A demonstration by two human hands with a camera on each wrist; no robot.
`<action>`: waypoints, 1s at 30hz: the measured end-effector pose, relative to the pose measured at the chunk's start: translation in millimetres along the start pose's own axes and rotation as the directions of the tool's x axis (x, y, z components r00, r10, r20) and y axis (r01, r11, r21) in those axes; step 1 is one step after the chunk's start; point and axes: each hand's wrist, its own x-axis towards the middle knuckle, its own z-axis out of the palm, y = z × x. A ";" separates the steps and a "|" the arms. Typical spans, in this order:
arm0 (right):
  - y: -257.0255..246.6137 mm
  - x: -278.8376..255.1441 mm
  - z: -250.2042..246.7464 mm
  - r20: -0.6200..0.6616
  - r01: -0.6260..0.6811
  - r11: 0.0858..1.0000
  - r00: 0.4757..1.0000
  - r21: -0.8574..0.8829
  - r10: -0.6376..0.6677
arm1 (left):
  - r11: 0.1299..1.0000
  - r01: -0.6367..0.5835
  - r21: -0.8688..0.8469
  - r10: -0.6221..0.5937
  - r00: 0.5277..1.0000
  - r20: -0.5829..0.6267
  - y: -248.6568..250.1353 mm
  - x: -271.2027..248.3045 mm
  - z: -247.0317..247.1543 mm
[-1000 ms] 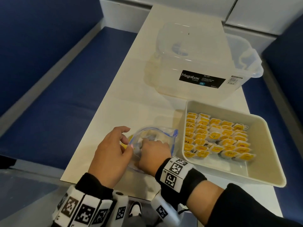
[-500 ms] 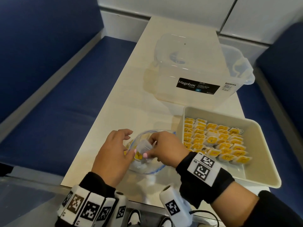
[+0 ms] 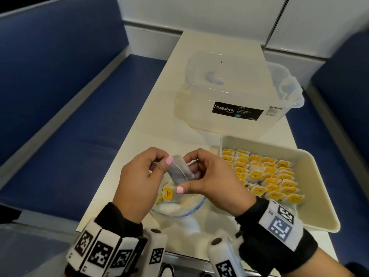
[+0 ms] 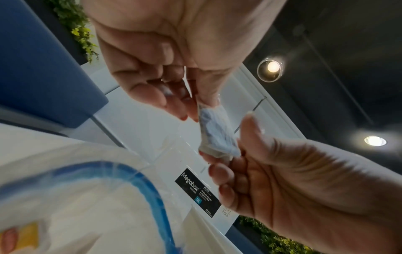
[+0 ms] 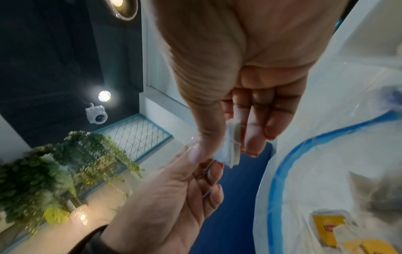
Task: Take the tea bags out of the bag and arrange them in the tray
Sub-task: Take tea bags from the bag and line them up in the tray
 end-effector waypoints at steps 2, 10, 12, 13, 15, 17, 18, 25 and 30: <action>-1.3 -3.7 -6.3 -0.023 0.017 0.996 1.000 0.085 -0.015 | 0.999 -0.032 0.000 0.032 0.999 0.002 5.8 3.1 -0.5; -4.0 -16.9 -14.3 -0.195 0.157 0.987 0.968 -0.020 -0.158 | 0.990 -0.128 0.061 0.126 0.992 0.030 29.5 13.2 7.6; -1.5 -18.8 -10.9 -0.328 0.212 0.973 0.916 -0.095 -0.232 | 0.998 -0.056 0.019 0.057 0.997 -0.044 35.2 12.6 13.6; 0.2 -19.4 -10.4 -0.393 0.236 0.961 0.877 -0.148 -0.276 | 1.000 0.004 -0.031 -0.006 0.998 -0.064 37.9 11.0 16.7; 2.7 -19.9 -10.0 -0.474 0.265 0.917 0.793 -0.297 -0.382 | 0.979 0.118 -0.166 -0.122 0.992 -0.012 43.5 4.9 23.9; 3.3 -20.2 -9.3 -0.466 0.268 0.840 0.733 -0.471 -0.495 | 0.925 0.228 -0.304 -0.204 0.973 0.106 52.0 -0.7 30.7; 3.6 -20.2 -8.5 -0.447 0.268 0.798 0.712 -0.540 -0.542 | 0.897 0.266 -0.352 -0.228 0.963 0.147 54.7 -2.3 33.9; 8.6 -25.0 -14.4 -0.390 0.262 0.764 0.735 -0.590 -0.554 | 0.960 0.172 -0.220 -0.147 0.981 0.125 50.7 7.6 39.5; -4.6 -27.0 -39.9 -0.490 0.270 0.840 0.711 -0.470 -0.504 | 0.999 -0.034 0.003 0.034 0.985 0.168 53.8 21.6 29.6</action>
